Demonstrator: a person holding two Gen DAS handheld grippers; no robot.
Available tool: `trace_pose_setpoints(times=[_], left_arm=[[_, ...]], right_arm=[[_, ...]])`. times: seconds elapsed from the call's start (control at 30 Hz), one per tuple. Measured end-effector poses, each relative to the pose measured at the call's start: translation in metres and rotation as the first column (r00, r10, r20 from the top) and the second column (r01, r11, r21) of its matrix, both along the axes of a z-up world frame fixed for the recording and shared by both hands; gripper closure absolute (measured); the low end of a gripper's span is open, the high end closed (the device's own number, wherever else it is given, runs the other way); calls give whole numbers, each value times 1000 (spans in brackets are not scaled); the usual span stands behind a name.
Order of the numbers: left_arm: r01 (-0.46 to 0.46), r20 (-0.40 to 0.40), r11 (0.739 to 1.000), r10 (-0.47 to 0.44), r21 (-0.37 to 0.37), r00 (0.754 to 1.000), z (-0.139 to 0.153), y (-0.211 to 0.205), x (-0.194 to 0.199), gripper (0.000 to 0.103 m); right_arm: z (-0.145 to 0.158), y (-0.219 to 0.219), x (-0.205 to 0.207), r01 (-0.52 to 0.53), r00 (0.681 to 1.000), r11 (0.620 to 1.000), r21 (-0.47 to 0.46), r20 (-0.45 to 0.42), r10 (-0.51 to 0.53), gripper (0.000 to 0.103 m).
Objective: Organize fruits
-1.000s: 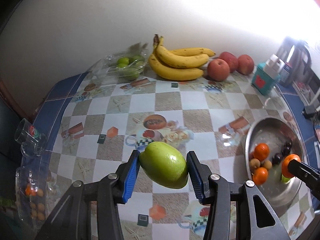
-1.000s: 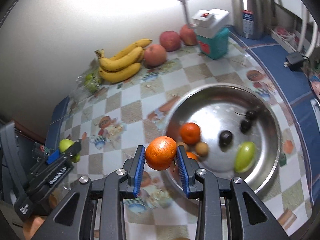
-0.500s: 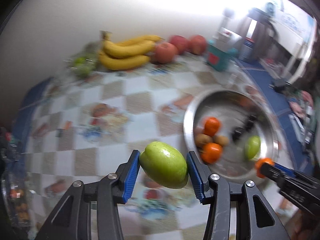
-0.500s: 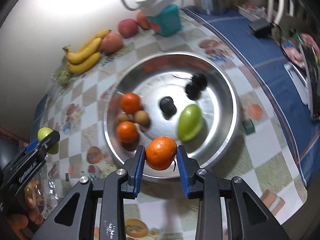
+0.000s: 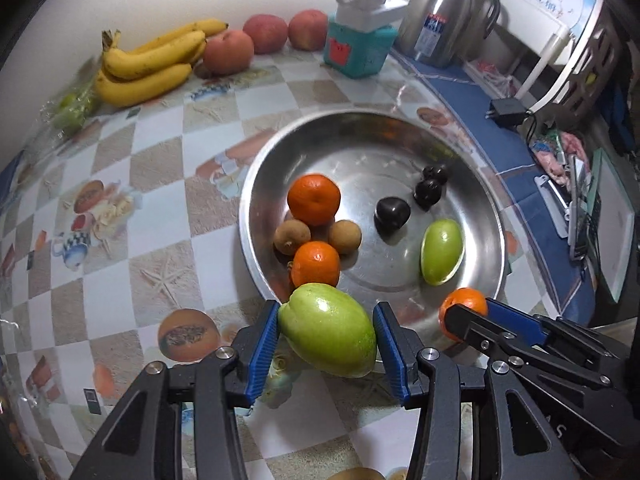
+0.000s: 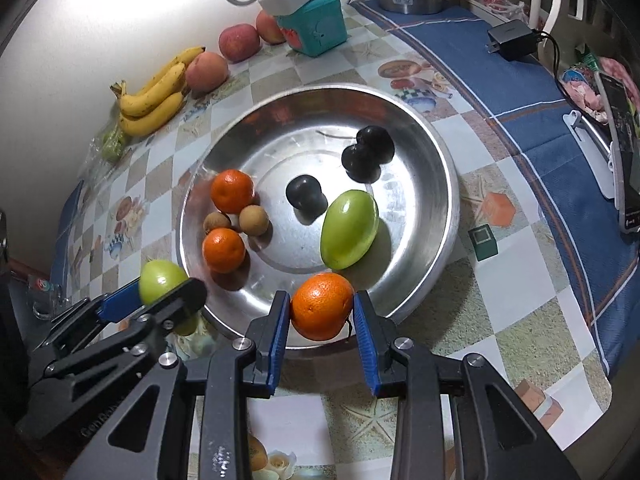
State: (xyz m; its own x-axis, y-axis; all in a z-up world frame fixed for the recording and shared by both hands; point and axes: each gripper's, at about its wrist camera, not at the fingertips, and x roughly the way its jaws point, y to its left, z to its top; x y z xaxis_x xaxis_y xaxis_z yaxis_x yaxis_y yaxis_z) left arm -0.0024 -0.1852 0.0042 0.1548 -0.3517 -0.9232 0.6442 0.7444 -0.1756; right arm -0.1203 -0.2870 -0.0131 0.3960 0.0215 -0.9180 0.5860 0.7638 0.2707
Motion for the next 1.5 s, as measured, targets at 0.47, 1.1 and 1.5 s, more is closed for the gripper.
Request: trace_pose_setpoints(times=[0.47,1.1,1.5], left_arm=[[-32,-52,999,31,-21,998,-9,-1,9,51],[-148,48,989,147,8,988,10,38,11,26],[-335,211,918,291,214,933,0,104,14,14]], right_arm=[[-16,-3,4,-2,1000,1000,4,-31,3,68],[-8,4,4,-8,1000,999,-41,-28,7,58],[4,34,6,-102,995,992,-80,-1,102,4]])
